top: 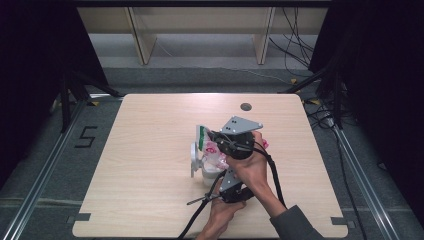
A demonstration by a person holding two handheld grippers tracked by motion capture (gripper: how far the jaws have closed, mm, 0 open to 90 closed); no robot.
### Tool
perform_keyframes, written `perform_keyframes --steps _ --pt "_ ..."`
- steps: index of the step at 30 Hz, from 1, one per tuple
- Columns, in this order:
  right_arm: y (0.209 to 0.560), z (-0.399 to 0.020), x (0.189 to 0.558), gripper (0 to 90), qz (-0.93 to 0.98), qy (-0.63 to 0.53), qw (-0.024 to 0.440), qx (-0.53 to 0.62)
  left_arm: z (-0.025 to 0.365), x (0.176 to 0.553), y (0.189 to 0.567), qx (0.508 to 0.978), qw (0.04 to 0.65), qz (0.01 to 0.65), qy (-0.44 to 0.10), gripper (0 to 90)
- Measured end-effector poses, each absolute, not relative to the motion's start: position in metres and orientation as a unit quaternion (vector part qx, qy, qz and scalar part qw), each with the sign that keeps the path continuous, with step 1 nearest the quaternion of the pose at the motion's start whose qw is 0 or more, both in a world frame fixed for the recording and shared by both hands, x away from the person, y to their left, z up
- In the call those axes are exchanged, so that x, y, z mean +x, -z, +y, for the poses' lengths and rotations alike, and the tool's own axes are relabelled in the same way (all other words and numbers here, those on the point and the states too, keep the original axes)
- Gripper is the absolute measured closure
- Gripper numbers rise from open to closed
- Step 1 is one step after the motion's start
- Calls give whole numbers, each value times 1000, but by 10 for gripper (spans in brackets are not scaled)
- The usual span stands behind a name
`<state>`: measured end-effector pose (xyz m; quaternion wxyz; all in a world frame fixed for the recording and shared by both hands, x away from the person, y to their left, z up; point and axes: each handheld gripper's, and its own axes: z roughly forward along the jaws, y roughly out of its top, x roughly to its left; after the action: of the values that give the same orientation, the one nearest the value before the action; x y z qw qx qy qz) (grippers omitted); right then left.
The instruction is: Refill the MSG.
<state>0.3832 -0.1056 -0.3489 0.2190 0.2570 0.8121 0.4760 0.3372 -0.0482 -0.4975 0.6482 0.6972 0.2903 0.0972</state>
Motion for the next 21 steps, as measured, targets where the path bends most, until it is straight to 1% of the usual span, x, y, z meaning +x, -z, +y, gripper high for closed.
perform_keyframes --steps 5,6,11,12,14,17,19,21 --pt "349 -105 383 900 813 -475 216 259 -48 337 497 697 648 291 -98 750" --pt "349 -106 384 900 810 -478 226 255 -48 337 497 698 647 291 -97 750" --pt "349 -105 384 900 812 -476 218 258 -48 337 497 697 648 291 -98 750" --pt "349 -105 385 899 809 -478 226 256 -48 338 498 698 647 291 -97 750" --pt "351 -103 384 899 812 -473 229 254 -48 337 498 699 646 291 -99 750" --pt "349 -105 384 900 814 -475 217 256 -48 338 497 696 649 292 -96 750" --pt "351 -103 384 899 812 -473 229 256 -48 338 498 699 646 291 -98 750" --pt "350 -103 384 899 811 -474 226 258 -48 338 497 694 650 293 -97 750"
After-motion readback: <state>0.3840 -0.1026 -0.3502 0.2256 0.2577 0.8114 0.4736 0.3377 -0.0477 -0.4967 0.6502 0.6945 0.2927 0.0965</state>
